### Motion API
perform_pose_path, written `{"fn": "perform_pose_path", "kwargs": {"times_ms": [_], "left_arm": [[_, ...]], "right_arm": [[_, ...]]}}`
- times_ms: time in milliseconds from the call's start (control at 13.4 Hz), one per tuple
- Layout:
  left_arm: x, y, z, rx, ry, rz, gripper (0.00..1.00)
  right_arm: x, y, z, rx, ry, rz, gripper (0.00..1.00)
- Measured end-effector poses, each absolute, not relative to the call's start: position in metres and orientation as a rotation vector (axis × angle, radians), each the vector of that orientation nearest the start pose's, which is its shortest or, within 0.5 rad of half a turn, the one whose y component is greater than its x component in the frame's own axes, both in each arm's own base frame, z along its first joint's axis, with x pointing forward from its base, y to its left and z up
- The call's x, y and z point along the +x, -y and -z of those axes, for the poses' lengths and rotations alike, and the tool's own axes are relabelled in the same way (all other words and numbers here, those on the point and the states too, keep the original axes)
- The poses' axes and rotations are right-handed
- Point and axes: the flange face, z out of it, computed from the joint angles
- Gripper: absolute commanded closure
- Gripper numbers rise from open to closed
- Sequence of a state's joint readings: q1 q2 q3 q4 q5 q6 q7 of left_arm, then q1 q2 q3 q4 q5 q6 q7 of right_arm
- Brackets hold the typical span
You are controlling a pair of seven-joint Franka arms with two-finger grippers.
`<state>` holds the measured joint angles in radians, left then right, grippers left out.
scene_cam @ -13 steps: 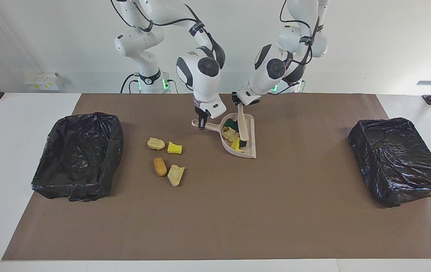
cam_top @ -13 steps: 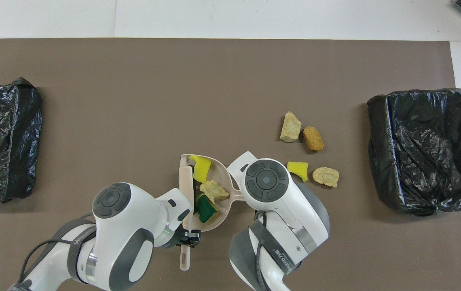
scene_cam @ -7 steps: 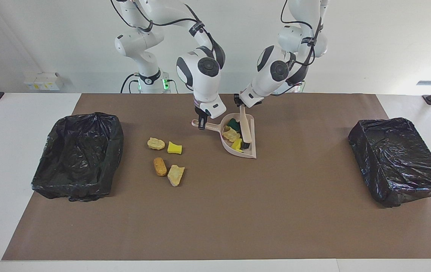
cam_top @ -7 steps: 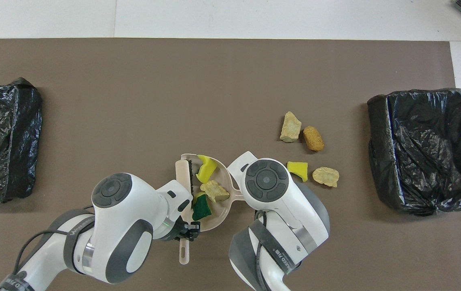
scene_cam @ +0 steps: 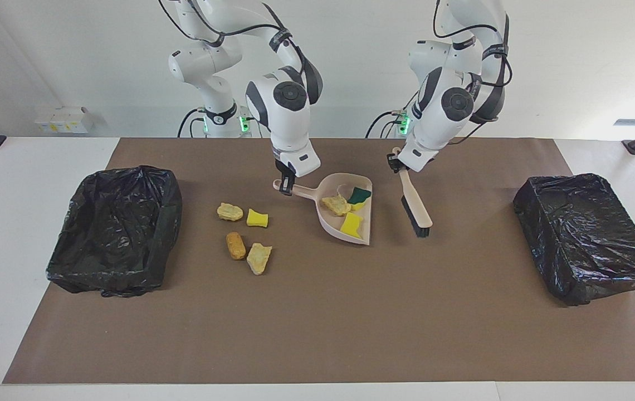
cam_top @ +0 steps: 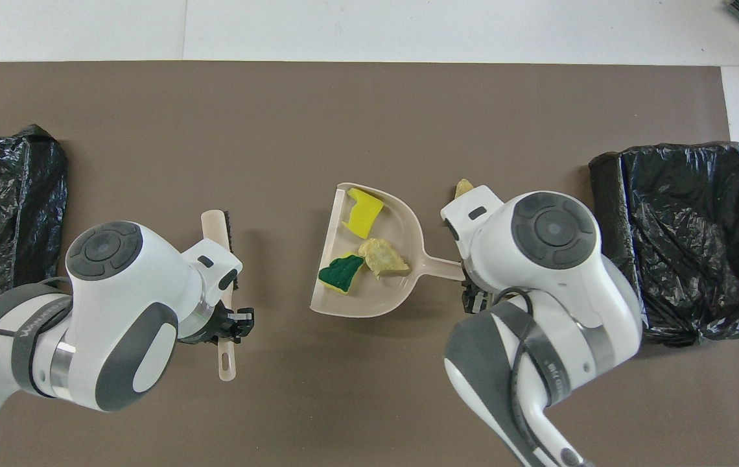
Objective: Sweep and dump trash in bin
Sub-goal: 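Carry the loaded dustpan with the right gripper to the bin nearest it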
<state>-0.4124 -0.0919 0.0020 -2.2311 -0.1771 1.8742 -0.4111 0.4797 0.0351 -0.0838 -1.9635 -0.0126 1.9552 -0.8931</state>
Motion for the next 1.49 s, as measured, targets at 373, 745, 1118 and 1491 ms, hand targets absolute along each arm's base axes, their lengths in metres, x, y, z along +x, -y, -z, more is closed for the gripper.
{"fn": "perform_pose_path", "kwargs": {"times_ms": [373,745,1118,1491], "left_arm": [[0.421,0.226,-0.393,-3.184,0.133,-0.578,1.0],[0.354,0.329,-0.385,-3.154,0.115,-0.668,1.0],[0.305,0.373,-0.344,-3.137,0.071,-0.641,1.0],[0.302,0.368,-0.332,-3.142,0.091,-0.626,0.0]], "right_arm": [[0.555,-0.072,-0.52,-2.596,1.768,-0.041,1.0],[0.56,0.097,-0.525,-2.569,1.807,-0.038,1.0],[0.544,0.213,-0.541,-2.454,2.061,-0.105,1.0],[0.541,0.258,-0.552,-2.464,2.292,-0.3,1.0]]}}
